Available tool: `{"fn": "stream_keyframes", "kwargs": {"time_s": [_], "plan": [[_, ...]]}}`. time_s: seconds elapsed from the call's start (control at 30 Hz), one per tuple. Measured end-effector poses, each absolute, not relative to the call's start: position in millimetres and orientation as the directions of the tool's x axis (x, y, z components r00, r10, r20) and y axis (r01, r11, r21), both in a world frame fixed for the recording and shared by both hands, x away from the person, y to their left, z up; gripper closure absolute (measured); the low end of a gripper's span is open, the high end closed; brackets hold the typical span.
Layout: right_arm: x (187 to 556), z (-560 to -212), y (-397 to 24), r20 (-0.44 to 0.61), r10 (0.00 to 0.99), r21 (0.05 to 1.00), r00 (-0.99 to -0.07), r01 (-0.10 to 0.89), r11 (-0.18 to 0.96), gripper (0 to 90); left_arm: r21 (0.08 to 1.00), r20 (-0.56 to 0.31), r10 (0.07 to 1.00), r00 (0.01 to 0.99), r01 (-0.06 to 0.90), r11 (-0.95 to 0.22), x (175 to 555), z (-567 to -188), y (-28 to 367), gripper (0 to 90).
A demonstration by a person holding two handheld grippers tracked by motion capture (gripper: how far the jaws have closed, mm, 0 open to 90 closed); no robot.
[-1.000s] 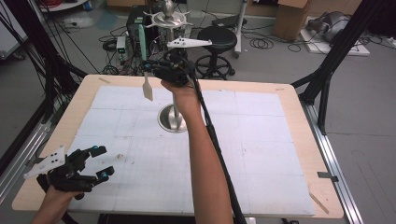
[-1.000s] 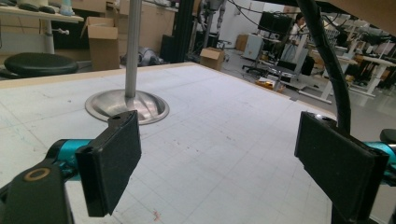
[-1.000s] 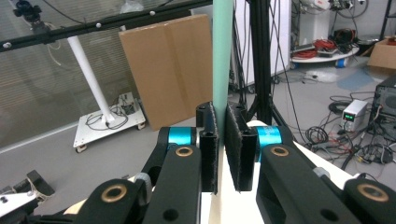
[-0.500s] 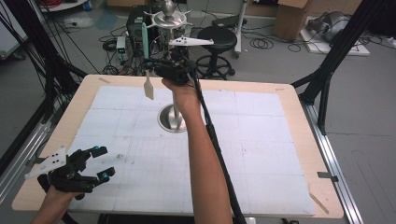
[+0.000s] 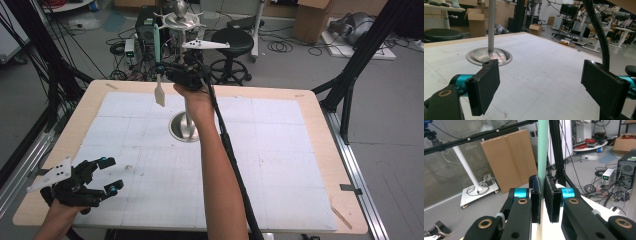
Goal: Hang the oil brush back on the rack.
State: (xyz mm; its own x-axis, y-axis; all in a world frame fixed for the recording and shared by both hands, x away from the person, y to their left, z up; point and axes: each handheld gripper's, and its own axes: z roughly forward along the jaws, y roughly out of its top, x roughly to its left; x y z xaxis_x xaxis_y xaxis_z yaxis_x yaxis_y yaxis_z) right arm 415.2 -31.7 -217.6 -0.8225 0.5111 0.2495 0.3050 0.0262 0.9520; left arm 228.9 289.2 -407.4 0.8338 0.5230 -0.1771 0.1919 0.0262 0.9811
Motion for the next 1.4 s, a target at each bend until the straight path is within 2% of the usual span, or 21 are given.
{"fn": "stream_keyframes", "kwargs": {"time_s": [0.53,0.67,0.8,1.03,1.1,1.4], "plan": [[411,-220,-37,0.221,0.556,0.952,-0.801,0.301,0.056,82.4,0.981,-0.178,0.526,0.832,0.194,0.026,229,-408,289,16.0],[407,-220,-41,0.194,0.594,0.958,-0.781,0.281,0.055,65.0,0.98,-0.18,0.525,0.832,0.196,0.027,229,-408,289,16.0],[398,-223,-50,0.148,0.642,0.967,-0.752,0.247,0.067,52.0,0.98,-0.182,0.525,0.831,0.196,0.03,229,-408,289,16.0],[376,-235,-80,0.082,0.672,0.974,-0.736,0.201,0.102,43.3,0.98,-0.181,0.533,0.826,0.196,0.029,229,-408,289,16.0],[367,-241,-91,0.062,0.675,0.975,-0.735,0.189,0.116,38.2,0.979,-0.186,0.533,0.825,0.199,0.034,229,-408,289,16.0],[314,-286,-151,0.023,0.671,0.978,-0.741,0.154,0.137,26.2,0.981,-0.181,0.56,0.808,0.191,0.042,230,-408,288,15.9]]}}
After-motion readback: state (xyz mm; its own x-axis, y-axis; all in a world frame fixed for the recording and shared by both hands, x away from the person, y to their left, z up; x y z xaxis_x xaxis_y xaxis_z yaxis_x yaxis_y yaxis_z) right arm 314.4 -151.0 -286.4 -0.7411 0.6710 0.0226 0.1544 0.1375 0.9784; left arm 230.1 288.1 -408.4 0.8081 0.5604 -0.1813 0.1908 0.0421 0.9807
